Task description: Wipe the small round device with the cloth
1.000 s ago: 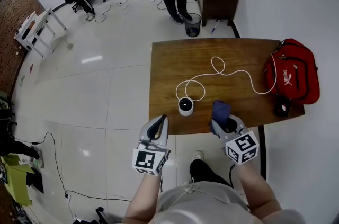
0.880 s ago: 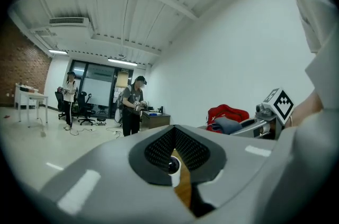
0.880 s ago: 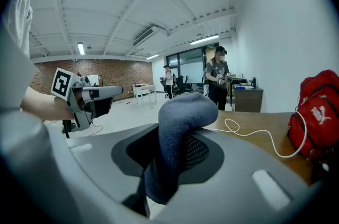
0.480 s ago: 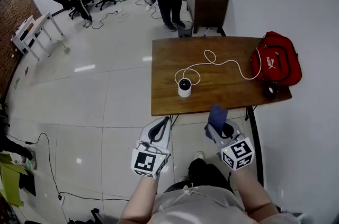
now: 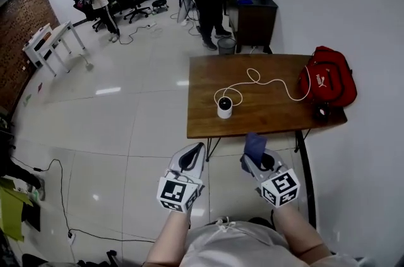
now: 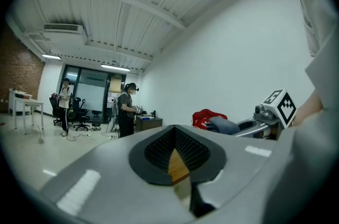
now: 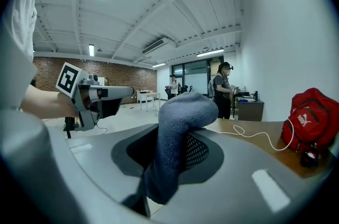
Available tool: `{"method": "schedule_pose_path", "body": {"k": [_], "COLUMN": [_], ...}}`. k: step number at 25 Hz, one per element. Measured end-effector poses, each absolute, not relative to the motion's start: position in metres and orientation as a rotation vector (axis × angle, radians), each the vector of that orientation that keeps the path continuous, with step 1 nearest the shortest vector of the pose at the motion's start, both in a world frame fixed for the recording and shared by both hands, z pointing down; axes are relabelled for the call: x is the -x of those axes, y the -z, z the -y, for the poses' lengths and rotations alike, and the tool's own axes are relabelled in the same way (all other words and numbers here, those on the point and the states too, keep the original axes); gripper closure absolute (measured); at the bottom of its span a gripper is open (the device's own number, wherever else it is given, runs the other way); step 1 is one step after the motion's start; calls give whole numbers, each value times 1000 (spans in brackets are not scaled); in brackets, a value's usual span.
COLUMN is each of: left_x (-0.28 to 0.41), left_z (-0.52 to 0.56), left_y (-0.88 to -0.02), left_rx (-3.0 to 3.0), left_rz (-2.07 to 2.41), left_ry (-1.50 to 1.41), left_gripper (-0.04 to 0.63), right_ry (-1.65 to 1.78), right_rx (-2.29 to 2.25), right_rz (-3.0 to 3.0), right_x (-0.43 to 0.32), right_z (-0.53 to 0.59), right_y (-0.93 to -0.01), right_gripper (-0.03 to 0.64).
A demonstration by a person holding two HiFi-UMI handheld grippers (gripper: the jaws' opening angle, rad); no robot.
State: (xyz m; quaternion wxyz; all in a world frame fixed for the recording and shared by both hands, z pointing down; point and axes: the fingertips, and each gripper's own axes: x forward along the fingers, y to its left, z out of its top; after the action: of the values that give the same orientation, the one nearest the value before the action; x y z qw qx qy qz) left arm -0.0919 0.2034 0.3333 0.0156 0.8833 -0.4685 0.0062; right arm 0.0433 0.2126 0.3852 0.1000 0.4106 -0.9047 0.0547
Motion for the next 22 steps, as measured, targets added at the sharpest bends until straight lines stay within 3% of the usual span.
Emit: {"method": "schedule_pose_path", "body": {"k": [22], "left_x": [90], "left_z": [-224], "left_y": [-338], "left_rx": [-2770], "left_rz": [1417], "left_ry": [-51], "left_gripper": [589], "right_ry": [-88], "right_rx": [-1203], "right_rz": [2626], "right_x": [-34], "right_z": [-231], "right_y": [-379], "right_gripper": [512]}}
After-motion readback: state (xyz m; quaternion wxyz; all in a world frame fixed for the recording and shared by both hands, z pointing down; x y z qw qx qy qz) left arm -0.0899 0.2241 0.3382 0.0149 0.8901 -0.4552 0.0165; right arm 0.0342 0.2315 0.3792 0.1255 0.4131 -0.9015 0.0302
